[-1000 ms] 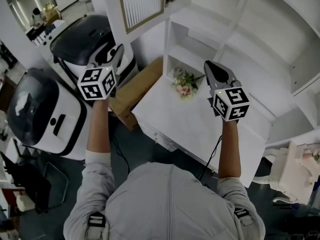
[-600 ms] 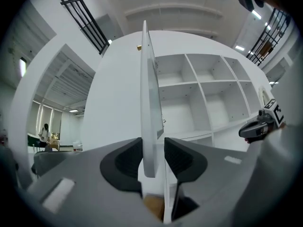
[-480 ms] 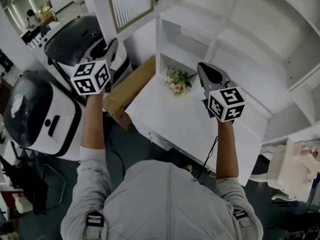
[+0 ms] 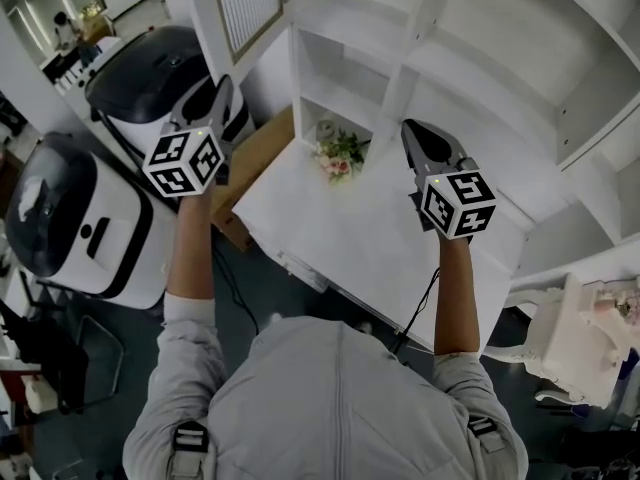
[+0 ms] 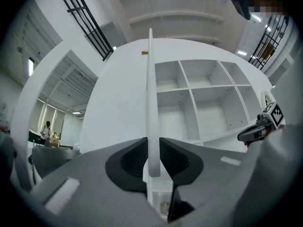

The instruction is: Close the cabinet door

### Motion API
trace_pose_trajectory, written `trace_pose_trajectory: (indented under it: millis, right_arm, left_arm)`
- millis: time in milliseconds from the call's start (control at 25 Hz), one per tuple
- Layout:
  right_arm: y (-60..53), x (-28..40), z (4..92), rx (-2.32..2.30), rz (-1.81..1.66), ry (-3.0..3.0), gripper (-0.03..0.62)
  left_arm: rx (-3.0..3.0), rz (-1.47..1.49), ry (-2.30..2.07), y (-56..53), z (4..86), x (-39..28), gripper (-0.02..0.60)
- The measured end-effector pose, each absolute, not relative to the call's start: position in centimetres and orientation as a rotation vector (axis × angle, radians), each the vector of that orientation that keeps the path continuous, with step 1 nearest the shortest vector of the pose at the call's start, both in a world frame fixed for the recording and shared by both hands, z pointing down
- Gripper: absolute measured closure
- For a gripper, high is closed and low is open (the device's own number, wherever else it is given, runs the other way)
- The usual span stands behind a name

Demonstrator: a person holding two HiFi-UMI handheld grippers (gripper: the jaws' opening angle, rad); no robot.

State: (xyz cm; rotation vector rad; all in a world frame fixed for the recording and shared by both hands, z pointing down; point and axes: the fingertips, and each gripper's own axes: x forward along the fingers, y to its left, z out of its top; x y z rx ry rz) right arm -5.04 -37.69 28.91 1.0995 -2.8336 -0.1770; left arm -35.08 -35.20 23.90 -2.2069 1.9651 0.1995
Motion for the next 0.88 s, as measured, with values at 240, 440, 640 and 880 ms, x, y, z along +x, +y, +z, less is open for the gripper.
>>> trace_pose_trajectory:
  millis: [240,440,640,880]
  right_arm:
    - [-37.8,-2.3,28.2,1.130,-0.168,-2.844,0.592]
    - [-37.8,-0.5,28.1,1.161,-0.165,-2.828,0.592]
    - [-37.6,1.2,28.5,1.197,-0.132,-2.813,0.592]
    - [-37.2,4.0,28.8,1.291,-0.117,-2.770,0.592]
  left_arm:
    - [-2.211,0.215,1.945,-35.3,24.0,-31.6,0.477]
    - [-2.289,0.217,1.821,-35.9,24.2,-28.1,0.452]
    - [-2.356,0.182,1.675,-37.6,24.0,-23.8,0.407]
    - [-2.407,0.066,1.602,-41.2,24.1,-18.2,0.358]
